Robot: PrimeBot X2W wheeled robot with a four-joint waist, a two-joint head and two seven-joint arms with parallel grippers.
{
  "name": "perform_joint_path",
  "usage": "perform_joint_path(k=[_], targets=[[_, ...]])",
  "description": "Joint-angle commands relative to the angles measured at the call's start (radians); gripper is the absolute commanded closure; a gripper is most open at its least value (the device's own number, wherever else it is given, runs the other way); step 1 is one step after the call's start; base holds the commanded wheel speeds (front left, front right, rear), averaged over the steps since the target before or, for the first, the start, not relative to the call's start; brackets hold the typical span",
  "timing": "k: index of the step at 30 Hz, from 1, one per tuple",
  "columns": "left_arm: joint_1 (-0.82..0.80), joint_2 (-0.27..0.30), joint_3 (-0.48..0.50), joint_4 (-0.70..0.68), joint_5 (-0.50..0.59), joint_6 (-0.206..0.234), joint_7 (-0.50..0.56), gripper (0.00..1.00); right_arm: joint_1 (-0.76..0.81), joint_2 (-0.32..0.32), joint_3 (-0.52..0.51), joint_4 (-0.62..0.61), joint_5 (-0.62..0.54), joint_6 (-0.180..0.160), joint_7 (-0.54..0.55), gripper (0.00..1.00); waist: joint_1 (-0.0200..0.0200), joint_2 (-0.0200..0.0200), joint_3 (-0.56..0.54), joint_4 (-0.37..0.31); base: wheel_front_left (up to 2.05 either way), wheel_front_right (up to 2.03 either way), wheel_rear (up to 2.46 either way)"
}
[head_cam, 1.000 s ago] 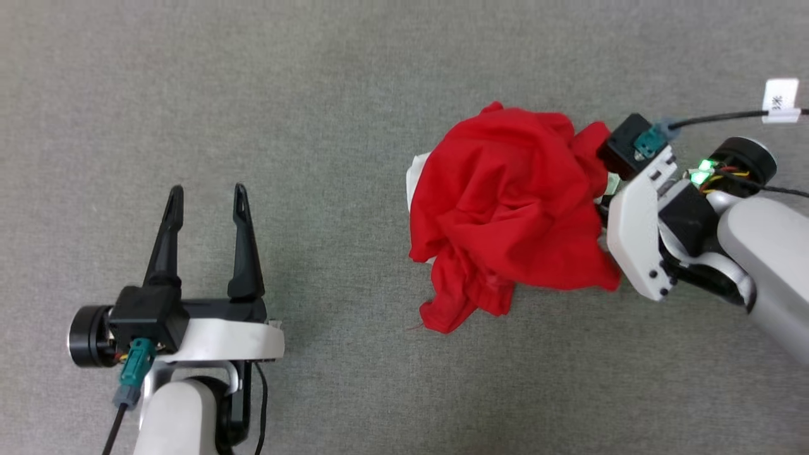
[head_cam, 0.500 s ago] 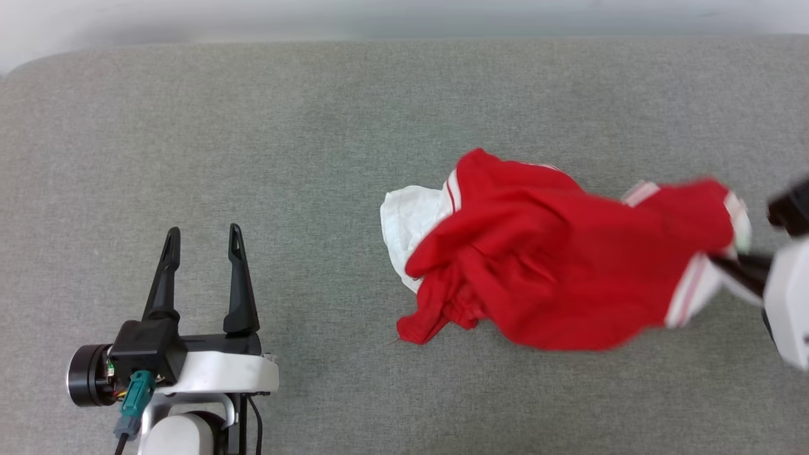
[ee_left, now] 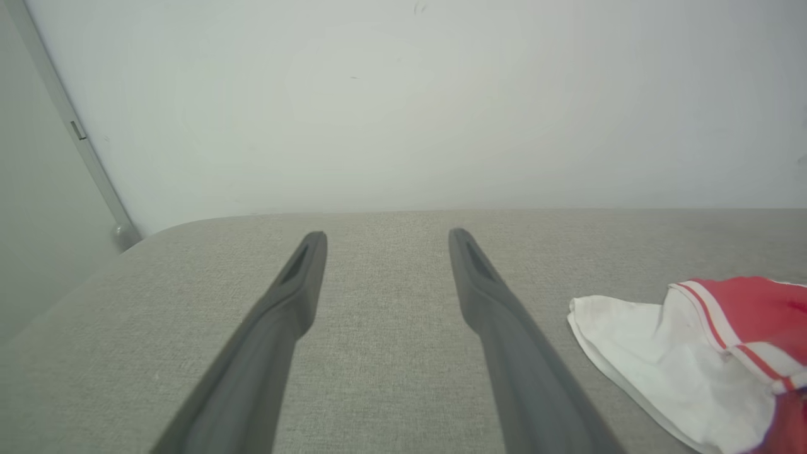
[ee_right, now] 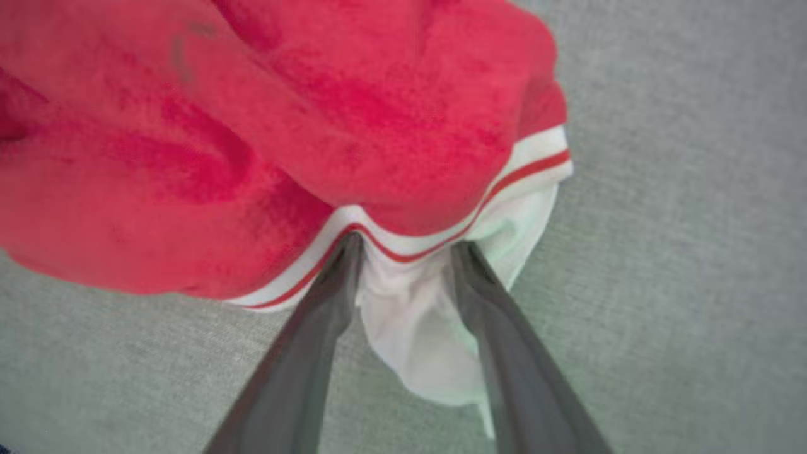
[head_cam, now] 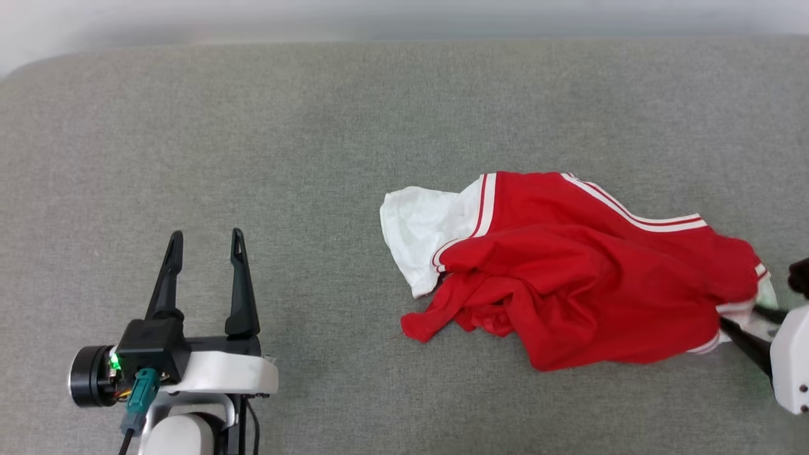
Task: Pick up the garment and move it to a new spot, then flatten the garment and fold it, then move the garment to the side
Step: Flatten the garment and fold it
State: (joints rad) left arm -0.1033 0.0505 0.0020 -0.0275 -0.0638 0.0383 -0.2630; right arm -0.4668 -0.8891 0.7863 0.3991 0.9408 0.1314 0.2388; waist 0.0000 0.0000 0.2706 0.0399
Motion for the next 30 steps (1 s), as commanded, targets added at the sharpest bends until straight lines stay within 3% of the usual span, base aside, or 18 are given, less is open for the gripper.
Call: perform_joint_path(k=[1,7,13,21,25,26,30], targets=[[0.012,0.000,0.006,0.005,0.010,-0.004,-0.003,0.00,0.009,0.020,-0.015,-0.005,-0.024,-0.001,-0.029,0.00,0.0000,0.0000,-0.023,-0.009,0.00,0.00,0.00],[0.008,0.010,0.023,0.024,0.038,-0.025,-0.003,0.00,0.034,0.018,-0.156,-0.081,-0.126,-0.001,-0.159,0.00,0.0000,0.0000,-0.075,-0.026,0.00,0.00,0.00],[-0.062,0.047,0.030,0.046,0.054,-0.056,-0.003,0.00,0.121,0.114,-0.375,-0.174,-0.255,-0.001,-0.277,0.00,0.0000,0.0000,-0.094,-0.039,0.00,0.00,0.00],[-0.234,0.121,-0.006,0.165,0.054,-0.127,-0.003,0.00,0.307,0.397,-0.743,-0.338,-0.519,-0.001,-0.425,0.00,0.0000,0.0000,-0.087,-0.052,0.00,0.00,0.00],[-0.340,0.160,-0.058,0.262,0.048,-0.153,-0.001,0.00,0.382,0.543,-0.845,-0.424,-0.635,-0.001,-0.461,0.00,0.0000,0.0000,-0.080,-0.063,0.00,0.00,0.00],[-0.402,0.179,-0.090,0.304,0.036,-0.160,0.021,0.00,0.413,0.606,-0.875,-0.460,-0.680,-0.001,-0.475,0.00,0.0000,0.0000,-0.076,-0.067,0.00,0.00,0.00],[-0.530,0.226,-0.209,0.369,-0.025,-0.166,0.132,0.00,0.465,0.692,-0.898,-0.511,-0.741,-0.001,-0.488,0.00,0.0000,0.0000,-0.063,-0.075,0.00,0.00,0.00]])
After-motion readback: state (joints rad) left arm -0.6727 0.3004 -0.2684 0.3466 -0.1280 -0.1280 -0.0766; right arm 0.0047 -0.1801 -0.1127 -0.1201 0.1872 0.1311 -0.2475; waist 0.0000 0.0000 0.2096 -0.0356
